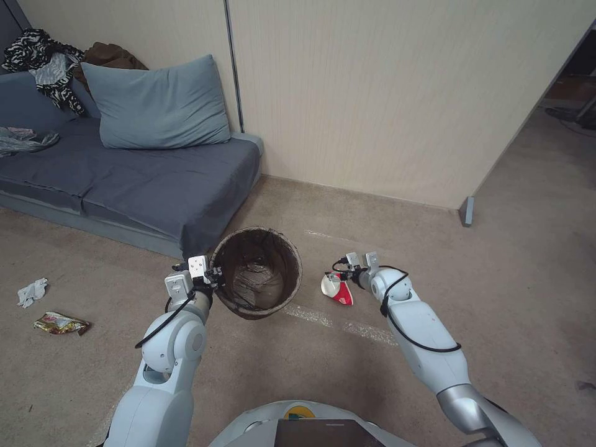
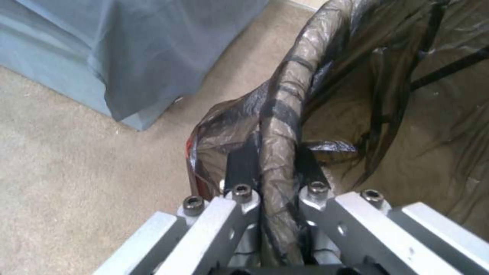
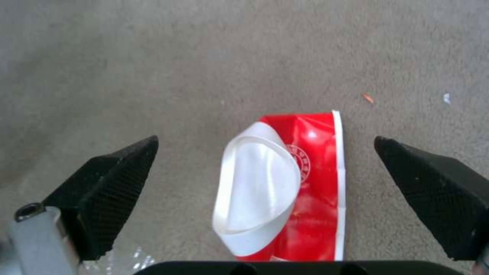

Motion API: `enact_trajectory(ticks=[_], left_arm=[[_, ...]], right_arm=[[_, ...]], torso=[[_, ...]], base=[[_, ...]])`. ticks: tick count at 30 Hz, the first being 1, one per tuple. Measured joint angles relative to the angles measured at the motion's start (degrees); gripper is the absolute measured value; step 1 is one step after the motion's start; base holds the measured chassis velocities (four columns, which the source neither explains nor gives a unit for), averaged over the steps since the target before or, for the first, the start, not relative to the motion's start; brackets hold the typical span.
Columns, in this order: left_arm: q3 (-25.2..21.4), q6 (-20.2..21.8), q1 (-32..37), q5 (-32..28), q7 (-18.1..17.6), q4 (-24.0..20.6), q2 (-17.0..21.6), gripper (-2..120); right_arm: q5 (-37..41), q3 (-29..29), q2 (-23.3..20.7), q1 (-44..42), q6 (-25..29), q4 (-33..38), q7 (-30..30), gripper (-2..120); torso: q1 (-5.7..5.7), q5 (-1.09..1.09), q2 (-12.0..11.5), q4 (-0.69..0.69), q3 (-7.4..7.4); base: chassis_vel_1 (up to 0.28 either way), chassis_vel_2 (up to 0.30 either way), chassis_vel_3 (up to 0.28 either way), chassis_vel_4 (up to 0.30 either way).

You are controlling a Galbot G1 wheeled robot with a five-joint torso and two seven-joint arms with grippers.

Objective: Pick up the trash bin, then pick up the garbage from the floor and place it into the trash bin.

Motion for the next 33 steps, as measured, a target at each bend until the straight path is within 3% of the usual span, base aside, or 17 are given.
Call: enact_trajectory(ticks=[13, 33], left_arm=[[0.32, 0.0, 0.55, 0.3, -0.05, 0.51, -0.14, 2], [0.53, 0.0, 0.57, 0.37, -0.06, 1.05, -0.13, 2]], right_arm=[[-2.49, -1.94, 1.92, 6.08, 4.55, -13.83, -2.1, 100], [-8.17, -2.4, 5.47, 11.44, 8.7, -26.06, -4.36, 96]], torso=[[0.0, 0.0, 0.0, 0.0, 0.0], [0.0, 0.0, 0.0, 0.0, 0.0]], base=[[0.0, 0.0, 0.0, 0.0], [0.0, 0.0, 0.0, 0.0]])
